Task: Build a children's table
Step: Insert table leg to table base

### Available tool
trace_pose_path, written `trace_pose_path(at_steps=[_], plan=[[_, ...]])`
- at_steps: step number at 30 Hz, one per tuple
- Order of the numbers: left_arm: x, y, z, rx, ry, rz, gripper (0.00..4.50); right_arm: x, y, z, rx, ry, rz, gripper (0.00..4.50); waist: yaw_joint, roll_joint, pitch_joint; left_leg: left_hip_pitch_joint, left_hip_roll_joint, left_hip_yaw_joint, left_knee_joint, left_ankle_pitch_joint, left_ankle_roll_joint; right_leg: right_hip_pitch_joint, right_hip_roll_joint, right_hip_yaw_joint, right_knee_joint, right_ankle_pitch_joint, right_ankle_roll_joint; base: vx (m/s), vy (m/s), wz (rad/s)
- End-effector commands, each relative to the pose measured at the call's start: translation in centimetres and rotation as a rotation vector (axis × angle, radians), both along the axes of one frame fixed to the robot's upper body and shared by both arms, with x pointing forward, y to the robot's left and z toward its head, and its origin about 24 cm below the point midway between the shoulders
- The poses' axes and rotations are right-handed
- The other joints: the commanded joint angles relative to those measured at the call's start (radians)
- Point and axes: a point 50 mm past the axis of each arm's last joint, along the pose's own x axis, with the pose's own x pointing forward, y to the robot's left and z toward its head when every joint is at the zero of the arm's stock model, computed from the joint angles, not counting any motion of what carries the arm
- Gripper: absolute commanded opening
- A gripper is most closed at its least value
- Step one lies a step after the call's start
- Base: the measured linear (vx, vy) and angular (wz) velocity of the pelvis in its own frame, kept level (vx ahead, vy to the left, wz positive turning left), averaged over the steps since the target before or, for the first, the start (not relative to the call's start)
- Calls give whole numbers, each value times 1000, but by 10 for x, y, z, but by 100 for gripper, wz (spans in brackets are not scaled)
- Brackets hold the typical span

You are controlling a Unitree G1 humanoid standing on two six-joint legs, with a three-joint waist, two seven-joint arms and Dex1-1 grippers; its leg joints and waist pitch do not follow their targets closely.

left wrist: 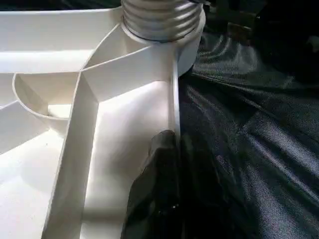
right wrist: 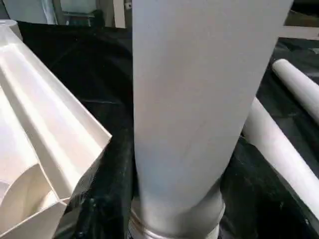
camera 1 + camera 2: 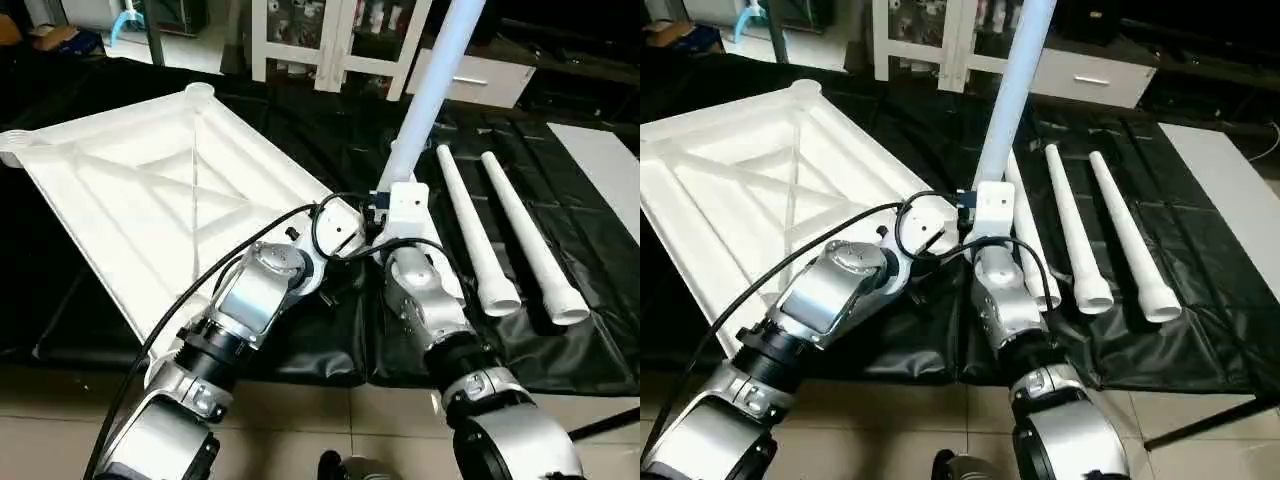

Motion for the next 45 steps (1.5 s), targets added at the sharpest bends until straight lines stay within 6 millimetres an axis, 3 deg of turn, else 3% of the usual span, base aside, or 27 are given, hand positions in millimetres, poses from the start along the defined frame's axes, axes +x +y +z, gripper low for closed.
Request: trace_pose_path(at_steps=[1,3,6,9,11,13,14,20,31,35,40,41,42,45], plan=[[-3,-3,5,-16,2,-32,0,-15,-37,-49,-50,219,-96,272,6,18,-42,-2,39,-14,-82,-402,5,35,-72,54,-68,-414,-116,0,0,0],[-3,-2,5,-16,2,-31,0,-14,-36,-47,-54,207,-86,290,12,19,-47,5,39,-4,-77,-360,12,31,-68,59,-60,-326,-147,0,0,0],[-3,-1,5,-14,4,-31,0,-13,-33,-43,-61,183,-58,314,15,18,-48,6,38,3,-75,-349,22,30,-63,60,-58,-327,-152,0,0,0],[-3,-1,5,-14,6,-30,0,-13,-32,-41,-66,159,-40,338,19,19,-55,1,38,6,-71,-303,29,34,-63,61,-51,-284,-165,0,0,0],[-2,0,5,-11,6,-29,0,-13,-31,-40,-71,148,-31,359,28,19,-64,-2,37,13,-62,-227,46,37,-61,65,-38,-180,-187,0,0,0],[-2,0,5,-11,7,-28,0,-13,-30,-39,-74,140,-19,373,31,15,-59,-8,35,18,-59,-188,77,36,-54,66,-27,-135,-204,0,0,0],[-2,1,5,-9,7,-28,0,-13,-28,-37,-73,126,0,382,32,15,-62,-11,35,17,-59,-182,79,42,-56,66,-25,-138,-203,0,0,0],[-2,4,5,-2,4,-21,0,-16,-25,-29,-86,68,47,444,36,15,-59,-10,36,16,-60,-199,66,41,-54,65,-32,-201,-178,0,0,0],[-1,7,4,6,1,-19,0,-29,-27,-20,-97,-5,123,444,35,14,-57,-14,34,13,-59,-205,64,42,-53,64,-37,-237,-154,0,0,0],[-1,8,4,12,0,-17,0,-38,-30,-16,-89,-24,151,444,39,13,-59,-14,35,13,-58,-187,69,45,-51,65,-33,-196,-154,0,0,0],[0,12,1,24,0,-14,0,-53,-40,4,-39,-112,181,444,40,13,-57,-14,36,11,-60,-206,76,46,-51,65,-39,-238,-141,0,0,0],[0,13,1,26,0,-14,0,-56,-44,9,-35,-137,178,444,42,24,-56,-13,36,10,-61,-209,73,45,-51,65,-40,-241,-139,0,0,0],[0,13,0,26,1,-14,0,-57,-44,10,-34,-142,178,444,41,18,-57,-11,37,11,-59,-214,70,42,-50,65,-41,-239,-135,0,0,0],[1,17,-2,34,1,-13,0,-64,-53,22,15,-189,171,444,45,18,-57,-11,36,11,-59,-207,73,44,-50,66,-39,-227,-133,0,0,0]])
